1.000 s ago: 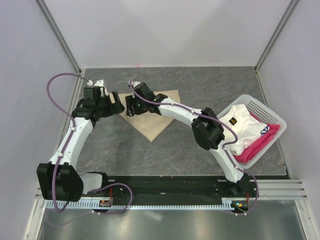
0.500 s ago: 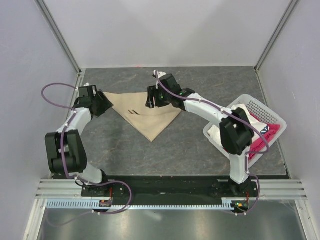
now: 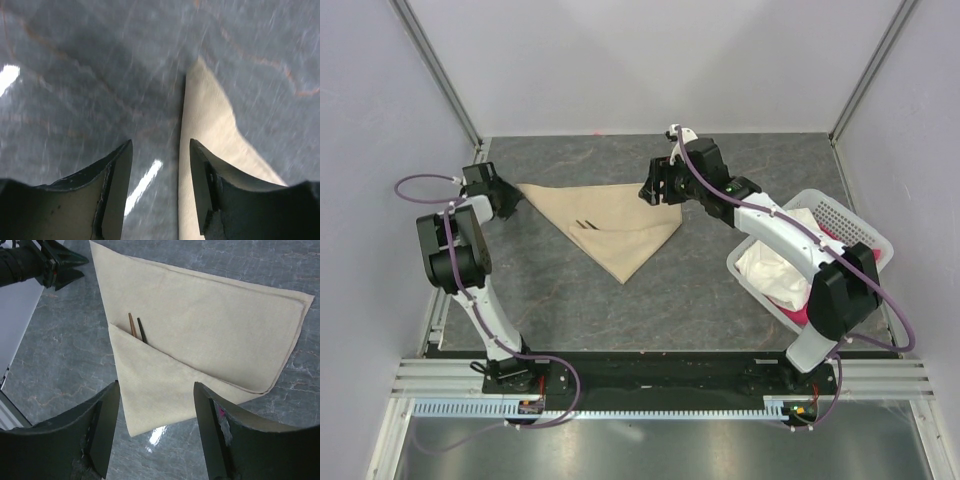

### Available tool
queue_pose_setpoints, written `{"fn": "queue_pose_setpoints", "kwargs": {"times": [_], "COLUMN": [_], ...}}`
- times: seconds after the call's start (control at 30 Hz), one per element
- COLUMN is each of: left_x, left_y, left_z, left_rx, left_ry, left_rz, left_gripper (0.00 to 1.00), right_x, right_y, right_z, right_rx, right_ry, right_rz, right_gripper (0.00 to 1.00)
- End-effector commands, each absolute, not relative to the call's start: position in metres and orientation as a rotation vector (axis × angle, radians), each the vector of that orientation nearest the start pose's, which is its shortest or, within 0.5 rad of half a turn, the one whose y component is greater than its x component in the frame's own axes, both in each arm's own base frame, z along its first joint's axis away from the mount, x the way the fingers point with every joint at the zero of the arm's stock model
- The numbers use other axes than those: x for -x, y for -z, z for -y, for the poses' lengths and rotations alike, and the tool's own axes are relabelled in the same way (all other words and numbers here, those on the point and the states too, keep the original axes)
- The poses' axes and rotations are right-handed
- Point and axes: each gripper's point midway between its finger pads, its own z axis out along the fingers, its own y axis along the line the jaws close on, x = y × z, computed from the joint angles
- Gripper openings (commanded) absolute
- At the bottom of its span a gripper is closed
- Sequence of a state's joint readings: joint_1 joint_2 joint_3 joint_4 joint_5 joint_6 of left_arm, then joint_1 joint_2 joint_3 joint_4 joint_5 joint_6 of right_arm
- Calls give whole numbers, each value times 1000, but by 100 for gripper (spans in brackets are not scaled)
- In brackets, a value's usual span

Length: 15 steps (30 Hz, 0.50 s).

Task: Fold the napkin, place the utensils inside, and roll it up
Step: Fold the napkin

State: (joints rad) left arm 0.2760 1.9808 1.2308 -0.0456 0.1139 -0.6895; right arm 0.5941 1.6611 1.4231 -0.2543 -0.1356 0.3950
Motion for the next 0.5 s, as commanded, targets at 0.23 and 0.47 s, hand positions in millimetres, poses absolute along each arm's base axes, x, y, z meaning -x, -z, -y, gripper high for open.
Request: {"fn": "queue_pose_setpoints", "kwargs": {"times": [0.23,0.47], "left_x": [-532,-539], "left_y": [-27,-23], "left_z": [-105,-97], "left_rx": [1100,1066], "left_ry": [465,525], "left_rz": [-2065,-2107], "left_gripper": [54,51], "right_x": [-390,-392], "right_y": [-221,-217], "right_z": [-317,-320], "right_rx": [338,340], "right_ry": [-751,-754], "right_rz": [-2133,-2144], "right_gripper": [69,70]}}
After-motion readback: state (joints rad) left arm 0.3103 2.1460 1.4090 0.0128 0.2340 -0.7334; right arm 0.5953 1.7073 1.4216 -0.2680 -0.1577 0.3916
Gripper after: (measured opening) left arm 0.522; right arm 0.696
